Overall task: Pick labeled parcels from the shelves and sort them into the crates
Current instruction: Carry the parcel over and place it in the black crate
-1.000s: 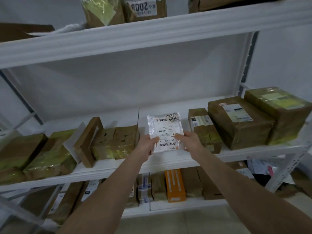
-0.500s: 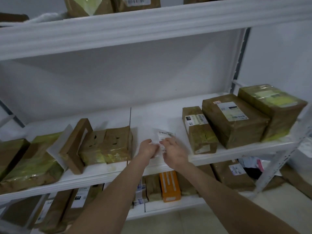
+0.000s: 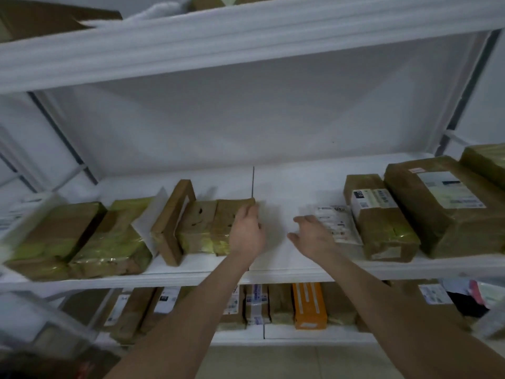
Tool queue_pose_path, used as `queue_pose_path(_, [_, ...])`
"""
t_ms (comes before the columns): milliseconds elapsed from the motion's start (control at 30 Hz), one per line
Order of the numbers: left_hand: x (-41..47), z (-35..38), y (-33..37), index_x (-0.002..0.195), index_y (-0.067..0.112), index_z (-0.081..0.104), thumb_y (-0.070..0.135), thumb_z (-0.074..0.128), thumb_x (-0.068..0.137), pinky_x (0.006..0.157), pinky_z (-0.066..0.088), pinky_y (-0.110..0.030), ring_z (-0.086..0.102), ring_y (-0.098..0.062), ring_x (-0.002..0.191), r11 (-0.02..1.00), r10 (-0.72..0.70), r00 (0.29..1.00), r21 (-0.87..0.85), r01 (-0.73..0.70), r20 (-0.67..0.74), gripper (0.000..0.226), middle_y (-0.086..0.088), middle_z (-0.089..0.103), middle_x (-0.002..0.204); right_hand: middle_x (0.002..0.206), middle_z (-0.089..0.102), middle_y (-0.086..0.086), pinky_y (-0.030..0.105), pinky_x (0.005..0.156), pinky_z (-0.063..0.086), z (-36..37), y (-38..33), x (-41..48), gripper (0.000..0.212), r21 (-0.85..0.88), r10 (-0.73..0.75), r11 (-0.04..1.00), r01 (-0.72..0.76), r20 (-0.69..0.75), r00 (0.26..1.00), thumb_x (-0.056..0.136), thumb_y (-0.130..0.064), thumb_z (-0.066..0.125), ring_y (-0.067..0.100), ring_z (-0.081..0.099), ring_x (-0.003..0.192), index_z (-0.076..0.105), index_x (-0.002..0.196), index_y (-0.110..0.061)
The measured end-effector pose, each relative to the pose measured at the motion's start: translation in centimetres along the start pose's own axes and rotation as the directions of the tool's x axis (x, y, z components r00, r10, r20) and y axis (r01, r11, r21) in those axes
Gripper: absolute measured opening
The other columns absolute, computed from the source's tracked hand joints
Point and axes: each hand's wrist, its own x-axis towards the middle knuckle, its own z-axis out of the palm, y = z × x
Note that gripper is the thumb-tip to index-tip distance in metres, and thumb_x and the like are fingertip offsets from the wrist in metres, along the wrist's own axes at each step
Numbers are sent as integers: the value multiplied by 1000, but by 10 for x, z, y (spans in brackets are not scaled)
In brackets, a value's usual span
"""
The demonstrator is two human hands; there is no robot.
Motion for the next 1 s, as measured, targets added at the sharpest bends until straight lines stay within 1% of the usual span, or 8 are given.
queue_pose_path(100, [5, -24, -31, 141, 7, 38, 9, 44, 92, 102, 42, -41, 46, -30, 127, 987, -119, 989, 96, 127, -83, 49, -13, 36, 148, 144, 41, 10, 37, 102, 39, 9, -60, 4, 59, 286, -67, 957, 47, 58, 996, 96, -41, 50, 29, 44, 129, 31, 147, -18])
queue_pose_path(233, [-1, -37, -60, 146, 6, 27, 9, 39, 96, 101, 42, -42, 44, -31, 131, 951, -268, 961, 176, 253, 68, 52, -16, 31, 151, 130, 56, 9, 39, 94, 48, 38, -105, 9, 65, 504, -9, 861, -74, 159, 987, 95, -48, 47, 30, 56, 117, 24, 149, -19])
queue_pose_path(433, [-9, -38, -53, 138, 11, 40, 10, 38, 97, 74, 46, -36, 62, -33, 104, 951, -221, 973, 234, 202, 60, 41, -16, 61, 120, 114, 65, 9, 32, 80, 50, 37, -103, 16, 31, 653, 70, 727, -211, 235, 970, 95, -30, 52, 24, 61, 96, 59, 118, -11])
queue_pose_path(567, [-4, -35, -45, 136, 9, 45, 20, 48, 96, 85, 51, -36, 61, -29, 107, 970, -239, 967, -17, 242, 84, 41, -13, 62, 121, 107, 64, 11, 27, 64, 49, 24, -80, 12, 43, 668, 183, 671, -322, 271, 945, 91, -27, 56, 22, 61, 85, 53, 127, -5])
queue_pose_path(633, [-1, -29, -43, 132, 7, 48, 24, 55, 94, 90, 50, -35, 61, -29, 110, 934, -319, 936, -117, 337, 149, 42, -12, 62, 122, 112, 58, 11, 28, 67, 49, 16, -66, 5, 54, 700, 224, 612, -368, 293, 930, 91, -27, 58, 21, 58, 89, 41, 138, -6])
queue_pose_path(767, [-7, -19, -32, 124, 2, 57, 18, 62, 92, 90, 54, -40, 64, -31, 103, 727, -435, 837, -420, 544, 331, 36, -15, 65, 115, 120, 59, 13, 31, 77, 51, 5, -42, -13, 53, 783, 221, 464, -413, 349, 911, 92, -26, 62, 22, 58, 97, 44, 135, -2])
queue_pose_path(900, [-9, -24, -16, 127, 8, 58, 0, 59, 88, 97, 50, -44, 61, -26, 110, 673, -377, 882, -572, 470, 281, 39, -9, 64, 121, 114, 63, 7, 29, 78, 50, -6, -29, -24, 42, 860, 186, 383, -336, 285, 940, 93, -13, 59, 20, 61, 100, 51, 134, -10])
queue_pose_path(1000, [-9, -31, -4, 134, 13, 49, -2, 58, 88, 96, 50, -47, 59, -25, 112, 665, -333, 914, -629, 403, 233, 49, -6, 60, 123, 113, 62, 5, 33, 89, 46, -20, -24, -31, 37, 910, 213, 288, -300, 244, 946, 99, -18, 51, 25, 60, 107, 47, 135, -17])
